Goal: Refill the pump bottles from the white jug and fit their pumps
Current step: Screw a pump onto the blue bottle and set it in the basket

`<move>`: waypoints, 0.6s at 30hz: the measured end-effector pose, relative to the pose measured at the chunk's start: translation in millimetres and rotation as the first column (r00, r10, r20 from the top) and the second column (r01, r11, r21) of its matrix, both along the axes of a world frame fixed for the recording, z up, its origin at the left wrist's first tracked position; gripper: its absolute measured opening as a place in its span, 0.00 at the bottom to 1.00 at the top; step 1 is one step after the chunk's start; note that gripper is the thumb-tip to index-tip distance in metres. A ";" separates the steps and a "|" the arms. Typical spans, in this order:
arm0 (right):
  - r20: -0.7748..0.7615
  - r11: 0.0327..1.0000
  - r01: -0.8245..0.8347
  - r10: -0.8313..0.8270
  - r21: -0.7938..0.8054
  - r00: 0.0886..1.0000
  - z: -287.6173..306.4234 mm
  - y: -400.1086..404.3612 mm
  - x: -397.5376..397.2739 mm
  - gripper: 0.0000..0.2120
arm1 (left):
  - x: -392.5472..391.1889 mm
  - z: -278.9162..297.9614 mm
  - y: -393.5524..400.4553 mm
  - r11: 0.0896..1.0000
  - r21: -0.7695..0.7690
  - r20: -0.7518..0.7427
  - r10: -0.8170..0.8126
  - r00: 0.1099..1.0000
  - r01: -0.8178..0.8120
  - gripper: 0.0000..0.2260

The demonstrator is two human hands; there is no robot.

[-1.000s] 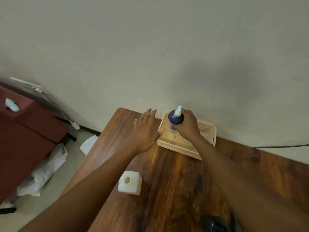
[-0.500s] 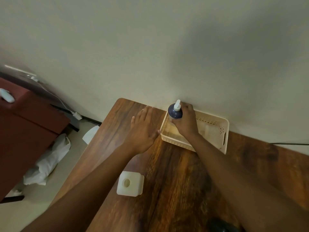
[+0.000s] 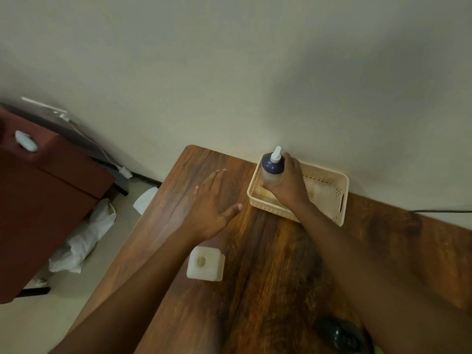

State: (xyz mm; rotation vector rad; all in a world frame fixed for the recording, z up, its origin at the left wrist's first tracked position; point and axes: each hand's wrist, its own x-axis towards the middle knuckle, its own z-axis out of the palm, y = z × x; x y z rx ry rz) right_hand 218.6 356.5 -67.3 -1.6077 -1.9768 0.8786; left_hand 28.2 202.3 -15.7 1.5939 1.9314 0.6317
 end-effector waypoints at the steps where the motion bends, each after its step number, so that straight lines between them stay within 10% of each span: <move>1: 0.042 1.000 0.003 -0.004 0.026 0.999 2.2 -4.8 2.4 0.49 | -0.8 2.8 -6.8 1.000 -0.006 0.018 0.006 1.000 -0.006 0.45; 13: 0.353 0.977 -0.178 0.126 0.118 0.927 25.2 -118.1 16.3 0.54 | -3.2 8.0 -112.0 0.988 -0.071 0.055 0.144 0.988 -0.140 0.50; 18: 0.373 0.973 -0.215 0.169 0.086 0.912 32.7 -160.3 19.2 0.55 | 6.3 -15.3 -157.4 0.950 -0.148 0.342 0.311 0.886 -0.277 0.56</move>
